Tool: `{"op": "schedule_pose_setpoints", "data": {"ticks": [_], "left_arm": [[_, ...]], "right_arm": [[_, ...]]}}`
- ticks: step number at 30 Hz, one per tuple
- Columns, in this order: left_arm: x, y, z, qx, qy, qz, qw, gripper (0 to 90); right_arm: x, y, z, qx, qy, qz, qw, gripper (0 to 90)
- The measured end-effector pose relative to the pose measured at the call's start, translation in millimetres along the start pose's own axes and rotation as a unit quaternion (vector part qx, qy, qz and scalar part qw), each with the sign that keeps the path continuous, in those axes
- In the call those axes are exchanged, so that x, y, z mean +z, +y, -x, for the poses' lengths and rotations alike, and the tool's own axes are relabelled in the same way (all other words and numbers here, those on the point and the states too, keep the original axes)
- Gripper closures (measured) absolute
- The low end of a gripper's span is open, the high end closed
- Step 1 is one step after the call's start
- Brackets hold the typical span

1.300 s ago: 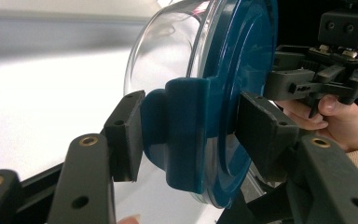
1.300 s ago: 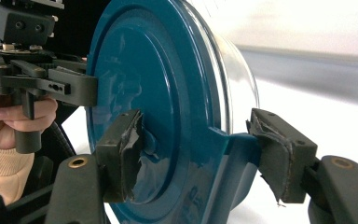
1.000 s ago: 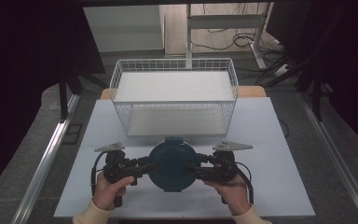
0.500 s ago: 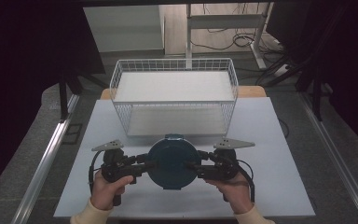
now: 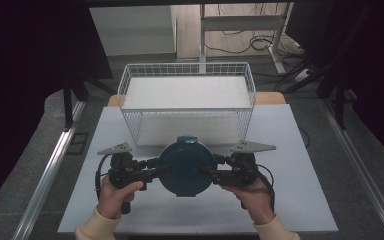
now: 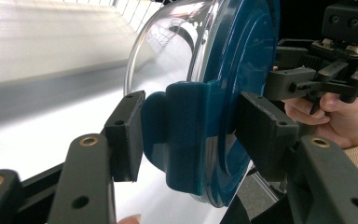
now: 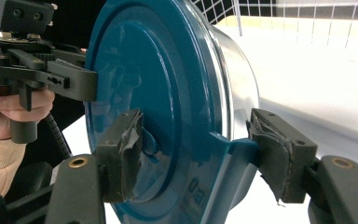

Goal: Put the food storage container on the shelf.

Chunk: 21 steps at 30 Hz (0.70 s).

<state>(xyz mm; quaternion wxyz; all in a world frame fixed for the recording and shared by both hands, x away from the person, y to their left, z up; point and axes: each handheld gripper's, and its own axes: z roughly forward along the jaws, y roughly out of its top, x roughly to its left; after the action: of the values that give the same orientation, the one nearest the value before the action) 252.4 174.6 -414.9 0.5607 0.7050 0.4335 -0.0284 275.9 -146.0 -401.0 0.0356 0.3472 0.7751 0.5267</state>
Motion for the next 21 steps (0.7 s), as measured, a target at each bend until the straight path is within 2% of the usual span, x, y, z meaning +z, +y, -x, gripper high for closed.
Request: {"op": "schedule_pose_setpoints", "data": {"ticks": [8, 21], "left_arm": [[-0.3, 22.6, 3.6, 0.007, 0.003, 0.007, 0.9999, 44.1], [-6.5, 69.3, 3.2, 0.022, 0.006, 0.015, 0.9996, 44.1]], "right_arm": [[-4.5, 23.4, 5.7, -0.012, 0.002, 0.009, 0.9999, 36.5], [-4.6, 69.1, 11.1, -0.022, 0.001, 0.012, 0.9997, 36.6]]}}
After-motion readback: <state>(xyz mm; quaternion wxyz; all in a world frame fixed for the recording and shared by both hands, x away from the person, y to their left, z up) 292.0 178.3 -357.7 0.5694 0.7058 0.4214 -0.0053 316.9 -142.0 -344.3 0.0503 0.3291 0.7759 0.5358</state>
